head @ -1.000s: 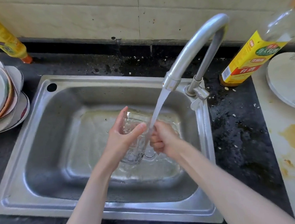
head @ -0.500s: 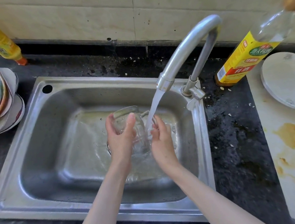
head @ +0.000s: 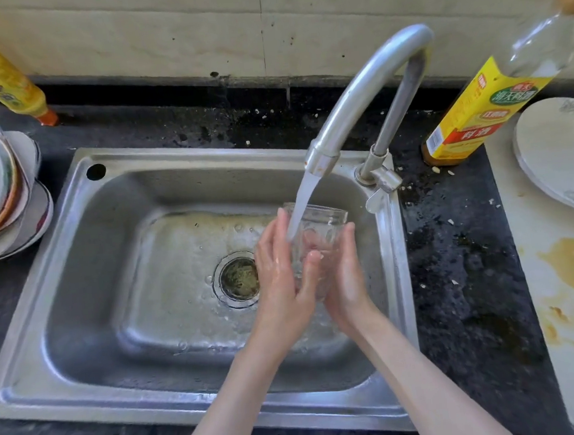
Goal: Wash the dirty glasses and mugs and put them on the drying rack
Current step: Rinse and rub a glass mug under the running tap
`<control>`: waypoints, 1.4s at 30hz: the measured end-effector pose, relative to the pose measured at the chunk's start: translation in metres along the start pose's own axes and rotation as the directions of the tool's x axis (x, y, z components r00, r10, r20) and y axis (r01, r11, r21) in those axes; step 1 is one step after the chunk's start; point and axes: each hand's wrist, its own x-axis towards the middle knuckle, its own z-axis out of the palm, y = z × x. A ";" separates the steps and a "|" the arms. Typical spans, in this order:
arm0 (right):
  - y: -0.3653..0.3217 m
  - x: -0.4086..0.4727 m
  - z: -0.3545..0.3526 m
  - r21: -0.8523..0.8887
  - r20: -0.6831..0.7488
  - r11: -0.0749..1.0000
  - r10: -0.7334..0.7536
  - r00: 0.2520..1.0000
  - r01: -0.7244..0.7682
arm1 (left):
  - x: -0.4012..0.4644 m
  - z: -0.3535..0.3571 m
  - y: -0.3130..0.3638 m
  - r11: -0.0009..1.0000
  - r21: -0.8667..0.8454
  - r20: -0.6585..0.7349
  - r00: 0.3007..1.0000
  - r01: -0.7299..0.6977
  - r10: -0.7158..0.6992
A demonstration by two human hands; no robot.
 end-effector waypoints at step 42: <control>0.021 -0.018 0.023 -0.152 -0.081 0.988 0.006 0.997 -0.018 | 0.012 -0.032 -0.012 0.950 0.026 -0.307 0.906 0.313 -0.290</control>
